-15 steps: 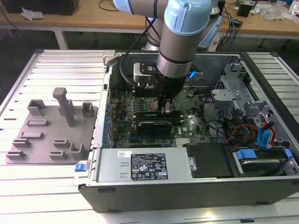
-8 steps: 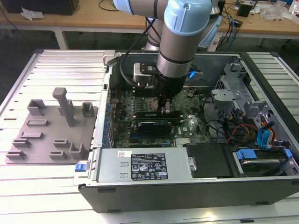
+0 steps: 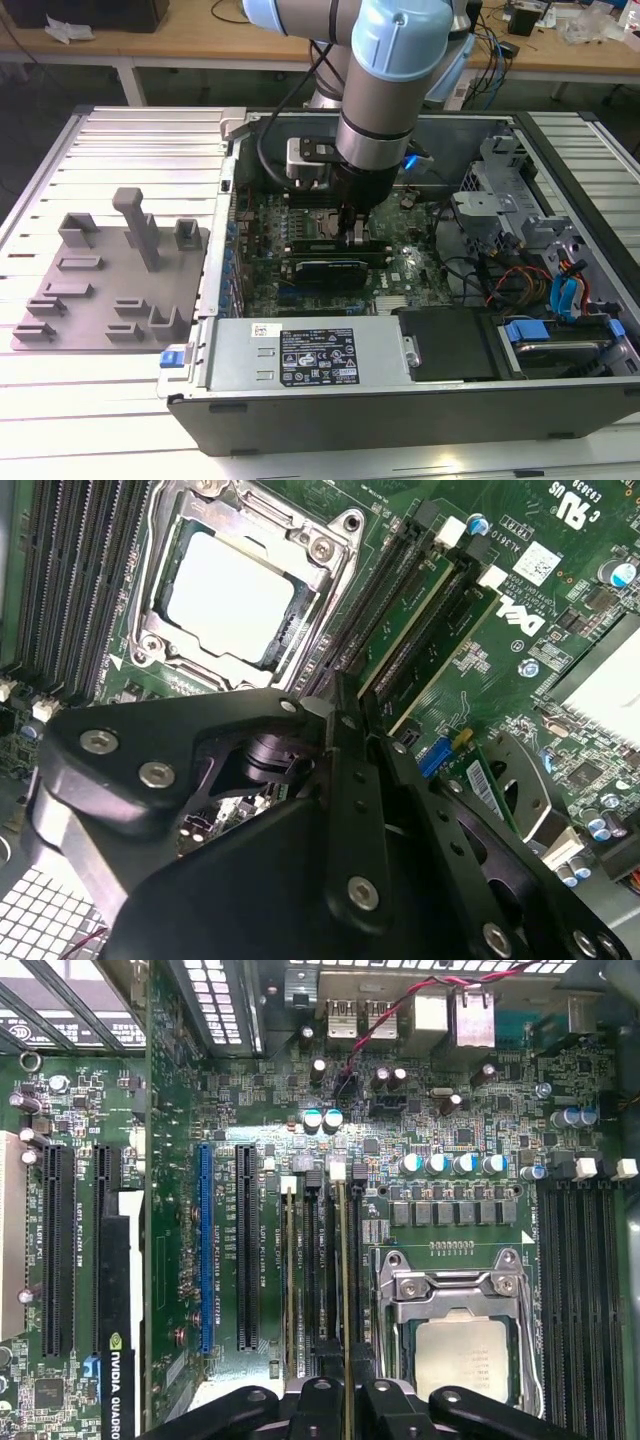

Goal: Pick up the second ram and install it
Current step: 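Insert the second ram into the second slot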

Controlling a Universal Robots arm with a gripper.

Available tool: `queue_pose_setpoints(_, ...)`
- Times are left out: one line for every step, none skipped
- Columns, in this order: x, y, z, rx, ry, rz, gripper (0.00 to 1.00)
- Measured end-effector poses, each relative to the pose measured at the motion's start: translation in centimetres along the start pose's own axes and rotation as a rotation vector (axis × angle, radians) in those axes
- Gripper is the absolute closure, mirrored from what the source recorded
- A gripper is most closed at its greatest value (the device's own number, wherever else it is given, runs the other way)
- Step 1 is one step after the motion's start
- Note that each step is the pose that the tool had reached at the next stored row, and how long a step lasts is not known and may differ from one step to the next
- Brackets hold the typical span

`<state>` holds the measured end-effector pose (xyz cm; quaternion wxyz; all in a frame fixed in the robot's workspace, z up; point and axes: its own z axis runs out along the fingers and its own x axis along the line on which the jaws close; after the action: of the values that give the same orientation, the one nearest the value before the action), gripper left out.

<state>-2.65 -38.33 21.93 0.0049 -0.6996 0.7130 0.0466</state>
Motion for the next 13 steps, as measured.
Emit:
queue_pose_setpoints(0.00, 0.00, 0.00, 0.0001, -0.0001, 0.000, 0.89)
queue_pose_setpoints(-0.01, 0.00, 0.02, -0.0001, -0.0007, 0.000, 0.89)
queue_pose_setpoints(0.00, 0.01, 0.03, -0.0002, -0.0008, 0.000, 0.89)
queue_pose_setpoints(0.00, 0.00, 0.02, 0.0002, -0.0003, 0.000, 0.87)
queue_pose_setpoints(-0.01, 0.00, -0.11, 0.0000, 0.0000, 0.000, 0.81)
queue_pose_setpoints(-0.04, 0.02, -0.52, 0.0001, 0.0001, 0.000, 0.81)
queue_pose_setpoints(-0.10, 0.05, -1.10, 0.0003, -0.0002, 0.000, 0.81)
queue_pose_setpoints(-0.19, 0.10, -1.80, 0.0007, 0.0006, 0.000, 0.81)
queue_pose_setpoints(-0.38, 0.17, -2.88, 0.0011, 0.0044, 0.000, 0.82)
queue_pose_setpoints(-0.47, 0.19, -3.18, 0.0014, 0.0064, 0.000, 0.82)
queue_pose_setpoints(-0.59, 0.21, -3.42, 0.0014, 0.0098, 0.000, 0.89)
queue_pose_setpoints(-0.79, 0.24, -3.86, 0.0016, 0.0159, 0.001, 0.92)
queue_pose_setpoints(-0.84, 0.25, -4.05, 0.0015, 0.0177, 0.001, 0.92)
